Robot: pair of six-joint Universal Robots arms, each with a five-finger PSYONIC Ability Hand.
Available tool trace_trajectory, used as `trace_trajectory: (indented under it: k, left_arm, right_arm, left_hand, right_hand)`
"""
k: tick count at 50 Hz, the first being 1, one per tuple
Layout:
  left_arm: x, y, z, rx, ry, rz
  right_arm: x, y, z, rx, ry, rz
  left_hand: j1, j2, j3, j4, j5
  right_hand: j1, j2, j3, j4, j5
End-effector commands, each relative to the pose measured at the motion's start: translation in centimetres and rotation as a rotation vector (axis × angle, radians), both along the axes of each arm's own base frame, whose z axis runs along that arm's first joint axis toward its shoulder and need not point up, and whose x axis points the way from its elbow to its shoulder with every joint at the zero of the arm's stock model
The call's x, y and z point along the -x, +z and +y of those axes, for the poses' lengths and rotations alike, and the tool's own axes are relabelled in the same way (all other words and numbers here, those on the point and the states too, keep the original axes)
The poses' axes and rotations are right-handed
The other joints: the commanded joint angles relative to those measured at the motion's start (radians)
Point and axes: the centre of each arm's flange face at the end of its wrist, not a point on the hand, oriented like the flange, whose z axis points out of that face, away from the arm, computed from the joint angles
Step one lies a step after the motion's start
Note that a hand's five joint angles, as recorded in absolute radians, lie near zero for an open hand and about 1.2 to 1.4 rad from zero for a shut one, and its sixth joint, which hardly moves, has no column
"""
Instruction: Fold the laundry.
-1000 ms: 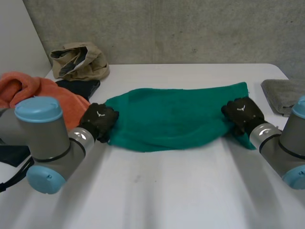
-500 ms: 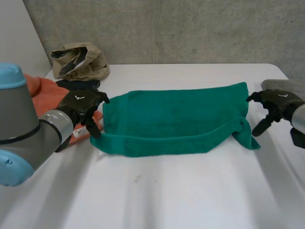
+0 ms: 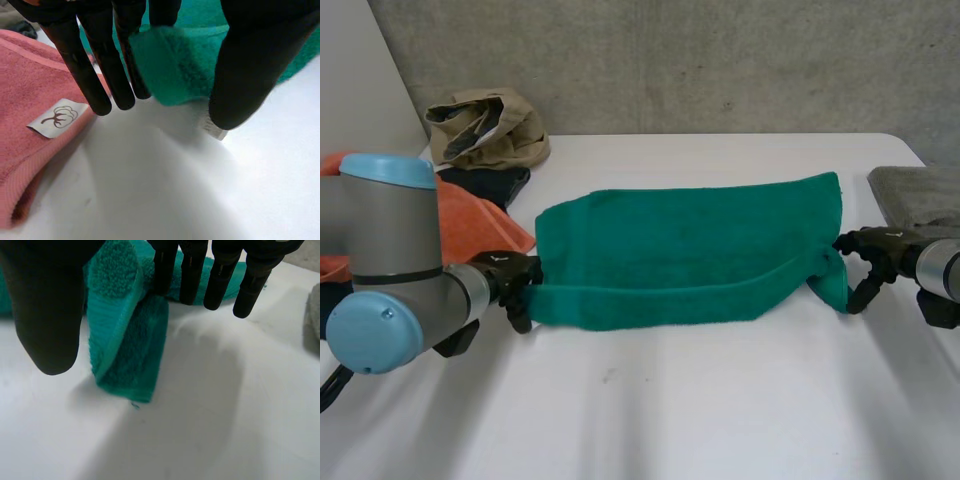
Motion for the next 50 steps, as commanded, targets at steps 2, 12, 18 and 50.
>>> trace_trajectory:
  k: [2, 12, 18, 50]
  left_arm:
    - [0.3, -0.4, -1.0, 0.07, 0.016, -0.021]
    - [0.0, 2.1, -1.4, 0.141, 0.045, 0.019]
    - [-1.1, 4.6, -1.0, 0.189, 0.079, 0.049]
    - [1.2, 9.7, -4.5, 0.502, -0.113, -0.156]
  right_arm:
    - [-0.7, -0.8, -0.6, -0.049, -0.091, -0.165]
    - [-1.7, -1.7, -1.2, -0.023, -0.122, -0.211]
    - [-0.9, -0.7, -1.2, 0.014, -0.137, -0.139]
    - [0.1, 6.0, -0.2, 0.291, 0.186, 0.656]
  left_hand:
    - [0.524, 0.542, 0.544, 0.549, 0.552]
    - [0.565, 0.583, 0.586, 0.59, 0.594]
    - [0.565, 0.583, 0.586, 0.59, 0.594]
    - [0.565, 0.583, 0.586, 0.59, 0.594]
  right_hand:
    - [0.134, 0.152, 0.135, 0.134, 0.121]
    - [0.918, 0.936, 0.919, 0.918, 0.905]
    - [1.007, 1.024, 1.007, 1.006, 0.994]
    - [1.007, 1.024, 1.007, 1.006, 0.994]
